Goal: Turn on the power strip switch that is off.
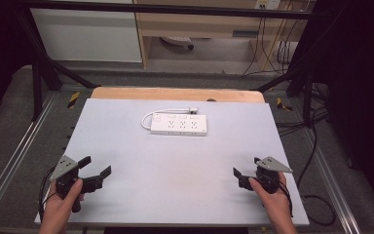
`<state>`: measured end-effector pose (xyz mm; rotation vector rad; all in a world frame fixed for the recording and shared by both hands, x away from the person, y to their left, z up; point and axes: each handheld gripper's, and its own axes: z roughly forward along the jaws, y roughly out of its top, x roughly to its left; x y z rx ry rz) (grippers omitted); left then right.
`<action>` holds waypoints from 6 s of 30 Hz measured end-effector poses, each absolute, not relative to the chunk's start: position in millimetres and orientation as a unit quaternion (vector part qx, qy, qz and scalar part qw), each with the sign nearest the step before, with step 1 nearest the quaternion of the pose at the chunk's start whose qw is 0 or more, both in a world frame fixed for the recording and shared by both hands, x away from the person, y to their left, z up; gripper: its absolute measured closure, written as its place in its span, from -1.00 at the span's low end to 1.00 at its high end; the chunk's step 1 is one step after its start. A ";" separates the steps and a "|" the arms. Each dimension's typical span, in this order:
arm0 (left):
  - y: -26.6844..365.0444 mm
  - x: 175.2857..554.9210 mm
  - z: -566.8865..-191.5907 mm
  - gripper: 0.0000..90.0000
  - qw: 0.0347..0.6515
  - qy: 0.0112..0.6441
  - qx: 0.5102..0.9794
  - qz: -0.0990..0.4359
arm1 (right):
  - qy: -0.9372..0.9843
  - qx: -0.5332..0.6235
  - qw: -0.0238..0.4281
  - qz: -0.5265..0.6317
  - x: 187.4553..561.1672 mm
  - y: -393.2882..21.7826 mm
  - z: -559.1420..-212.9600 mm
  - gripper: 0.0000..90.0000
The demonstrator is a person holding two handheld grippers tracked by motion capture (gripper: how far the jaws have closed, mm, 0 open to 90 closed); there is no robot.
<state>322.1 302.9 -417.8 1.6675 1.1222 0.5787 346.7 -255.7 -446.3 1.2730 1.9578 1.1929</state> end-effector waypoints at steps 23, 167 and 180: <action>302.7 323.2 -420.0 -0.77 0.496 0.465 0.694 0.237 | 0.716 0.462 0.242 0.465 341.0 -248.3 -431.5 -0.89; 298.5 328.4 -425.0 -0.77 0.477 0.461 0.708 0.242 | 0.683 0.445 0.265 0.515 550.4 -146.8 -388.2 0.82; 298.2 328.7 -425.0 -0.77 0.476 0.460 0.709 0.242 | 0.693 0.440 0.259 0.510 555.5 -134.3 -400.6 0.93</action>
